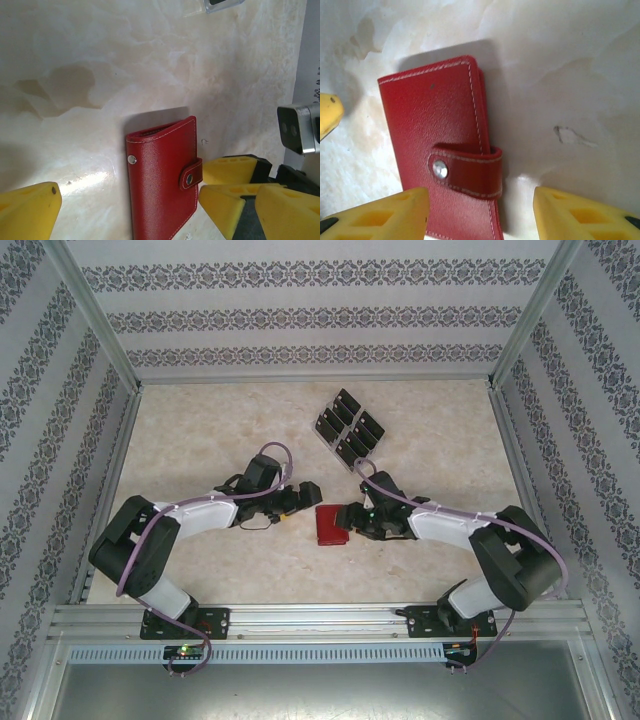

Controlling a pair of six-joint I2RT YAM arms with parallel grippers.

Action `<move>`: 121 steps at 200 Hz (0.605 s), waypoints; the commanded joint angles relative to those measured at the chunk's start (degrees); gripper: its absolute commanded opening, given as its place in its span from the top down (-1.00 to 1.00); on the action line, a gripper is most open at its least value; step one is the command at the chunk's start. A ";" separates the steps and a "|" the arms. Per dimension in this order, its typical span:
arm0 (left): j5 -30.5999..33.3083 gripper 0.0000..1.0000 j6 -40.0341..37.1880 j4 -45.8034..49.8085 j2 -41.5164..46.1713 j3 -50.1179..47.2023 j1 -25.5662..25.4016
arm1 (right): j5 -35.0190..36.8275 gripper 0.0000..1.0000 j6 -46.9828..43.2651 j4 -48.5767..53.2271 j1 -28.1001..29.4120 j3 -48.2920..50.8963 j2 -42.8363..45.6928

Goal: Put the credit cards into the card holder

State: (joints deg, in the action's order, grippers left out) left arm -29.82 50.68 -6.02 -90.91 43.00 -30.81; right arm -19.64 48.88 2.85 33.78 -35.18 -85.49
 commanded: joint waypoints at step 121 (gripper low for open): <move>-0.15 -1.00 0.92 -2.51 -3.03 1.53 -2.63 | -4.93 0.20 1.22 -8.24 0.41 -2.88 -3.51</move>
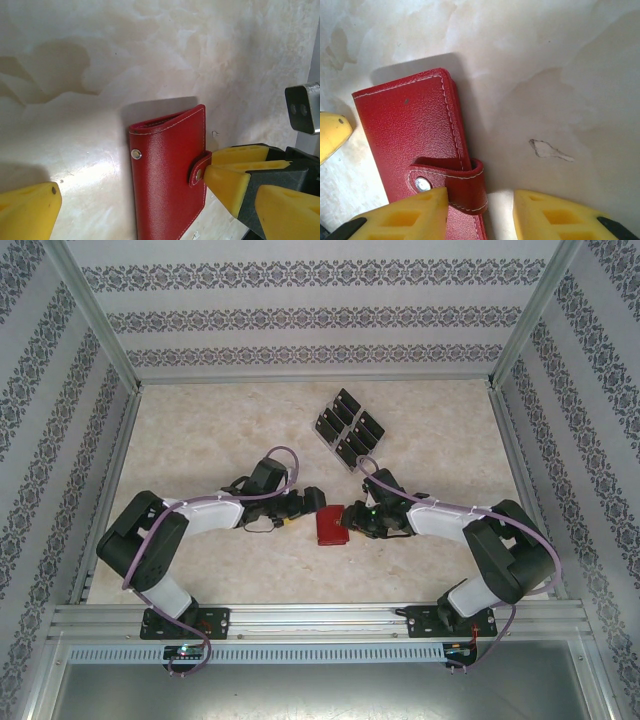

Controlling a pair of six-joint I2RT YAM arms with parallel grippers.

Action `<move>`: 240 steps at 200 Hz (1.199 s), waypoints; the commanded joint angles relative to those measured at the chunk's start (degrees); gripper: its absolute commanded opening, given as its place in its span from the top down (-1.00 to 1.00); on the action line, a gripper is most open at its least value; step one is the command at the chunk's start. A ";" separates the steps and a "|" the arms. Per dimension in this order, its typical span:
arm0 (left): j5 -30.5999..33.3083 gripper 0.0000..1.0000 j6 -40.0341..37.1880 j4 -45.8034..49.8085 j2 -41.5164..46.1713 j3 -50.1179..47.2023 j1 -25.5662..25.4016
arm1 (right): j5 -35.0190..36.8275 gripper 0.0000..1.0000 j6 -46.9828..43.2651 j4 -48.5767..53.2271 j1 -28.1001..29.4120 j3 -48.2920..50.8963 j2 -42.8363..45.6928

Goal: Put the credit cards into the card holder

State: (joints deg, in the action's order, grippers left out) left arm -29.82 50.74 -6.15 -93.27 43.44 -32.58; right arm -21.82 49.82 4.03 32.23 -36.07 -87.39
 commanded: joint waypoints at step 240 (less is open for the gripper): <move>-0.95 -1.00 1.38 -3.43 -2.09 1.30 -1.08 | -0.87 0.23 -0.51 -8.84 2.57 -3.39 -5.51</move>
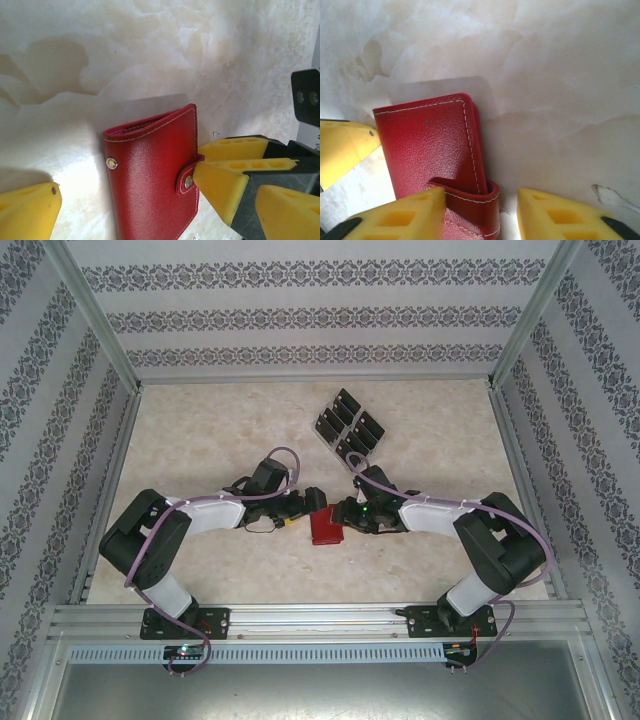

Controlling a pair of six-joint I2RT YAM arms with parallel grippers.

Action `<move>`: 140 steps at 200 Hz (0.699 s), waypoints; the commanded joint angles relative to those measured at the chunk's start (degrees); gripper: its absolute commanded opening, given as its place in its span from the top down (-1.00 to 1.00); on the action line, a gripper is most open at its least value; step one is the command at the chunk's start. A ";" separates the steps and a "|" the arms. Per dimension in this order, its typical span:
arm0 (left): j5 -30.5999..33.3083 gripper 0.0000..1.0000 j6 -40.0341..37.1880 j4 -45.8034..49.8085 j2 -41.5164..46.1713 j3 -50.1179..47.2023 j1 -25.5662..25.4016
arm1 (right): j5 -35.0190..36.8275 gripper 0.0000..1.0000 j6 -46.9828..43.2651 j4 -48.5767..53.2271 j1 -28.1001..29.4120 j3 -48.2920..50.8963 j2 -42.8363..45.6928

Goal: Put the credit cards into the card holder

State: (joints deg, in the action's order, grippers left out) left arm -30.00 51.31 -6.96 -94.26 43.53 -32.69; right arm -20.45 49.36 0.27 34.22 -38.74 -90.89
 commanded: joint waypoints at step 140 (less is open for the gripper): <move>3.07 -1.00 -2.84 3.67 5.17 2.76 2.83 | -5.30 1.00 2.14 -3.77 0.31 -2.19 7.31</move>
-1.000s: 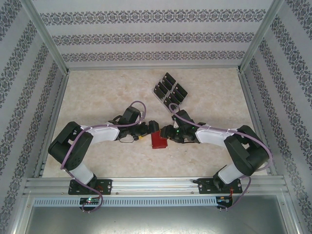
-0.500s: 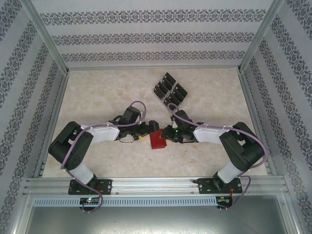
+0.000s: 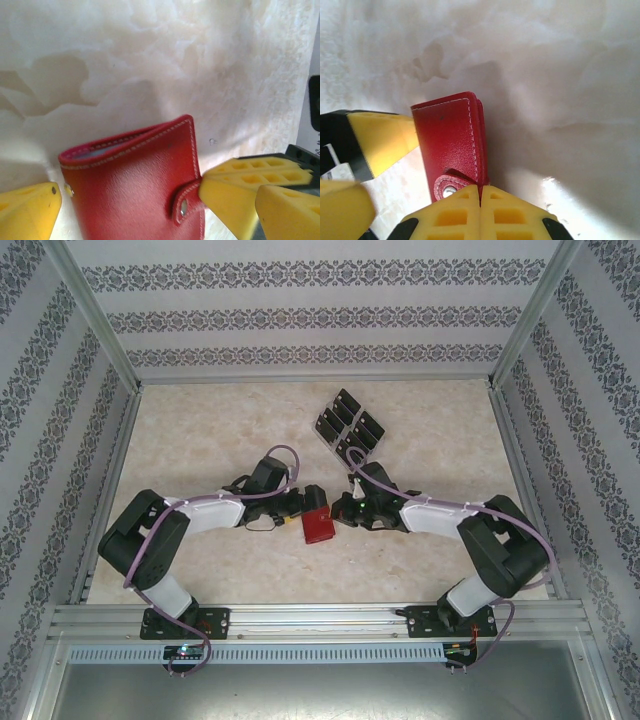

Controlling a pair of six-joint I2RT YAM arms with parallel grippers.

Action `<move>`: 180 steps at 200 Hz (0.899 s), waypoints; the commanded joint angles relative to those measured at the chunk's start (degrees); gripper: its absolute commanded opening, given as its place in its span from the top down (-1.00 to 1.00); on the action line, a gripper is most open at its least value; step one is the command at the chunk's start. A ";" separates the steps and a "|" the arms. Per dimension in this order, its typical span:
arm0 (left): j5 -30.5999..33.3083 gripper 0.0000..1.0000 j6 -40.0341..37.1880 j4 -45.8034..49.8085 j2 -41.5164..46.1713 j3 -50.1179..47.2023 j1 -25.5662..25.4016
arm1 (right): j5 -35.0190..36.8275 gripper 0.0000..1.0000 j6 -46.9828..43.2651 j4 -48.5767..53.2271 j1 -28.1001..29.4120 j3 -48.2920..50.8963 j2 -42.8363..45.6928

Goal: Put the credit cards into the card holder

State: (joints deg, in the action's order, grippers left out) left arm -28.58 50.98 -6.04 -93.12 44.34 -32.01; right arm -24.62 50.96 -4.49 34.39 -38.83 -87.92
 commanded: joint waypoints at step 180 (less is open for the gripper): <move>-6.49 -0.44 17.01 -40.42 10.70 -13.11 9.95 | -3.63 1.00 7.40 -1.75 -0.91 -10.57 6.54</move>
State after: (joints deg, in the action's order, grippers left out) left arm -34.11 64.90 -38.04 -81.91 32.29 -22.48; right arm -27.53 57.32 -4.21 33.87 -48.05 -80.60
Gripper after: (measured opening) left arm 0.770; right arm 0.065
